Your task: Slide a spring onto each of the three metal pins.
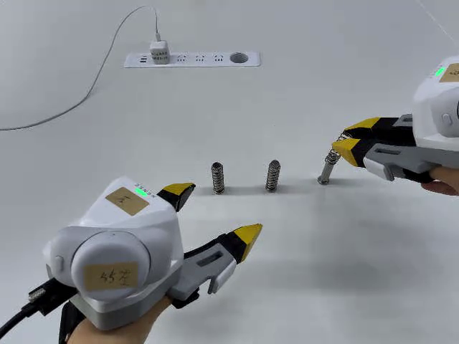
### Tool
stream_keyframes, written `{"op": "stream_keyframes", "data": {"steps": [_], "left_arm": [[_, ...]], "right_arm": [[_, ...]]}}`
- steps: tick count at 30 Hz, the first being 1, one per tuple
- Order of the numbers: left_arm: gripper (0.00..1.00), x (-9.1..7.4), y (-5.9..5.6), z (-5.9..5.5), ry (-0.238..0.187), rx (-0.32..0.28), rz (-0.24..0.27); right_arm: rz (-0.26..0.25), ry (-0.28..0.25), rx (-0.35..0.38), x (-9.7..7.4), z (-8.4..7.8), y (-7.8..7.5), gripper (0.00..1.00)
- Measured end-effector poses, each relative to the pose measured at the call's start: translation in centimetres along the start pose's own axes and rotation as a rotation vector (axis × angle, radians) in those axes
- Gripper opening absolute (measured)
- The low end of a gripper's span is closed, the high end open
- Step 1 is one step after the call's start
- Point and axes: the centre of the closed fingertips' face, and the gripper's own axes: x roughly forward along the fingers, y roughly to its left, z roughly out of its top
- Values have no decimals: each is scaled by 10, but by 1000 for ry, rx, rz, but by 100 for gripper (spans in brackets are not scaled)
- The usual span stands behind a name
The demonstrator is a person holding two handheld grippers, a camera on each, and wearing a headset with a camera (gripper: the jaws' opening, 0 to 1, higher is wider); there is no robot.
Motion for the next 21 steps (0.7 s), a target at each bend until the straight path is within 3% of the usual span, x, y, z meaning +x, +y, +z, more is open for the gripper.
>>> {"op": "stream_keyframes", "data": {"steps": [9, 21], "left_arm": [[59, 0, 1, 0, -1, -2, 3], [58, 0, 1, -2, 4, -4, 2]], "right_arm": [[2, 38, -77, 5, -6, 5, 14], [9, 57, -67, 10, -15, 9, 13]]}}
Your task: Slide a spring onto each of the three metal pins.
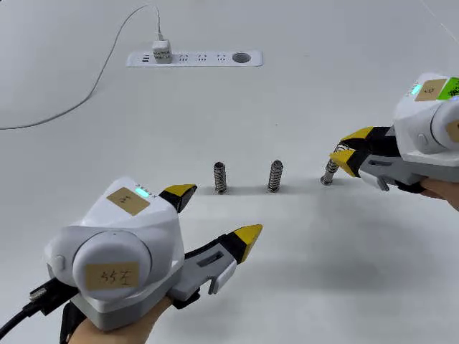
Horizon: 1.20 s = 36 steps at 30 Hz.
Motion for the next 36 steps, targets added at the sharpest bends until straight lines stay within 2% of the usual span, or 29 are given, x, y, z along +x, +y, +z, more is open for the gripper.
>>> {"op": "stream_keyframes", "data": {"steps": [10, 16, 28, 31, 36], "left_arm": [[58, -1, 1, 0, 1, -1, 2], [58, -2, 1, 0, 4, 1, 3], [58, -1, 1, -1, 10, 2, 4], [59, -2, 2, -1, 15, 4, 8], [60, -1, 6, -3, 34, 9, 15]], "right_arm": [[8, 32, 11, 9, -13, 5, 13], [14, 43, 47, 11, -19, 7, 13], [14, 39, 74, 12, -20, 7, 13], [3, 35, 105, 11, -20, 6, 19], [-5, 26, 136, 5, -20, 4, 23]]}}
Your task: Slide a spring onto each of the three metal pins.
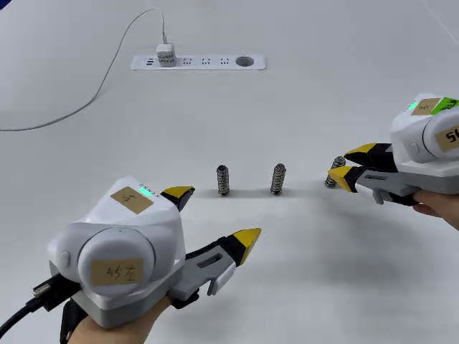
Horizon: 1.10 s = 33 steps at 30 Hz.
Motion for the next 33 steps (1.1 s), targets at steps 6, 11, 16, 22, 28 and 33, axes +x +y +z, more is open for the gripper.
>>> {"op": "stream_keyframes", "data": {"steps": [6, 11, 16, 22, 28, 33], "left_arm": [[64, 0, 7, 1, 12, -20, 3], [67, -4, 13, 4, 10, -23, 10], [70, -7, 16, 8, 3, -30, 7], [76, -11, 16, 12, 4, -29, 0], [79, -16, 16, 10, 10, -41, -5], [82, -22, 15, 7, 20, -50, -12]], "right_arm": [[3, -34, 76, -12, 5, 2, 28], [13, -55, 136, -23, 6, 5, 36], [19, -63, 167, -35, 5, 9, 42], [31, -61, 188, -47, 2, 17, 49], [51, -56, 219, -58, -2, 29, 55], [56, -56, 227, -66, -6, 37, 59]]}}
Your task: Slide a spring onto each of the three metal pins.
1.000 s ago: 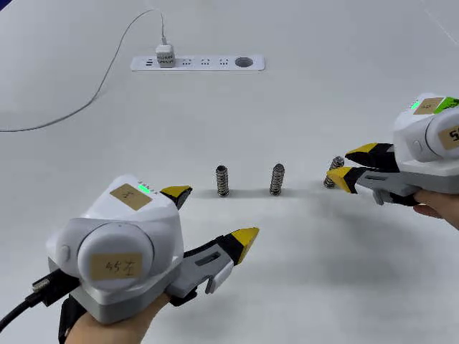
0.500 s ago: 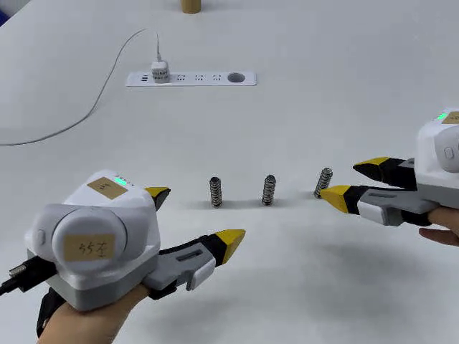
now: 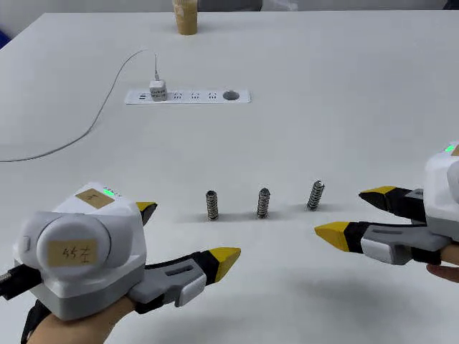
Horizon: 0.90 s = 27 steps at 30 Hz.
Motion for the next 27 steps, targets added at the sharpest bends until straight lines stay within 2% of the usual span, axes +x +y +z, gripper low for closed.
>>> {"op": "stream_keyframes", "data": {"steps": [15, 27], "left_arm": [[91, -14, -4, -2, 3, -3, -3], [94, -19, -6, -6, 18, 11, -2]], "right_arm": [[17, -26, 1, -16, -1, 17, 70], [39, -8, 0, -18, -6, 24, 83]]}}
